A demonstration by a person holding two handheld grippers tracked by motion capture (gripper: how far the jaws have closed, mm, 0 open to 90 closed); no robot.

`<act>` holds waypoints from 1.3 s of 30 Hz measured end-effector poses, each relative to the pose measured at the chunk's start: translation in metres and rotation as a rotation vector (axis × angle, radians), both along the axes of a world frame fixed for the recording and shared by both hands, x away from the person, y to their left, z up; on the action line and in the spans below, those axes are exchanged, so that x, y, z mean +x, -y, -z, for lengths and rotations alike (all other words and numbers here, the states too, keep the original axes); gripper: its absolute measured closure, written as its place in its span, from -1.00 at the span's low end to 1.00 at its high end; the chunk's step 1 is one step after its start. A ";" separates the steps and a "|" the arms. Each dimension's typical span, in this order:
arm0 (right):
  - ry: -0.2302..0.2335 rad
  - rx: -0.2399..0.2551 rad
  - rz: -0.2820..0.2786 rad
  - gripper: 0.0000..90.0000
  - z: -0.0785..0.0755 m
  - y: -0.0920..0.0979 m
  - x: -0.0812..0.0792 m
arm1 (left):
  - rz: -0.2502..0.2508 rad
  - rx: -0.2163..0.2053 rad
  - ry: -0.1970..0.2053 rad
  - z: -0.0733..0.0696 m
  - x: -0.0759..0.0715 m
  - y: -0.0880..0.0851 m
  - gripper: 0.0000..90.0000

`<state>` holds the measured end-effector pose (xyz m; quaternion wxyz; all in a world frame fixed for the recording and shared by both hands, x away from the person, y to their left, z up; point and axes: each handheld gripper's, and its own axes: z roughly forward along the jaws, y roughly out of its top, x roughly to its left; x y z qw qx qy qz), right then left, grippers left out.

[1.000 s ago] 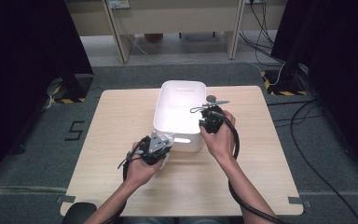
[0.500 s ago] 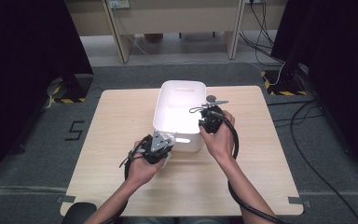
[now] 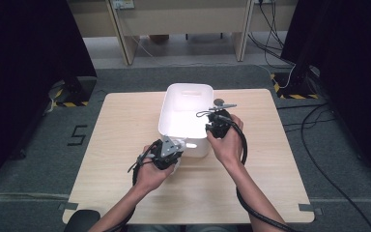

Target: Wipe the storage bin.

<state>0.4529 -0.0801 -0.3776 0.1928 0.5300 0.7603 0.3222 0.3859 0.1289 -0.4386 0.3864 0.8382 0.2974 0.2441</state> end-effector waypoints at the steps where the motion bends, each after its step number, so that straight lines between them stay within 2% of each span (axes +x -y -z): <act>1: 0.001 0.001 -0.001 0.66 0.000 0.000 0.000 | -0.001 0.001 -0.005 0.001 0.000 0.000 0.76; 19: 0.000 0.008 0.005 0.66 0.000 0.000 0.000 | -0.002 0.014 -0.011 0.008 0.003 0.004 0.76; 22: 0.000 0.007 0.006 0.66 0.000 0.000 0.000 | 0.003 0.029 -0.016 0.010 0.003 0.005 0.76; 26: 0.001 0.007 0.007 0.66 0.000 0.000 0.000 | 0.001 0.022 -0.019 0.011 0.004 0.006 0.76; 32: 0.001 0.004 0.006 0.66 0.000 0.000 0.001 | 0.003 0.038 -0.024 0.011 0.004 0.007 0.76; 39: 0.001 0.006 0.006 0.66 0.000 0.000 0.000 | -0.002 0.048 -0.028 0.019 0.004 0.009 0.76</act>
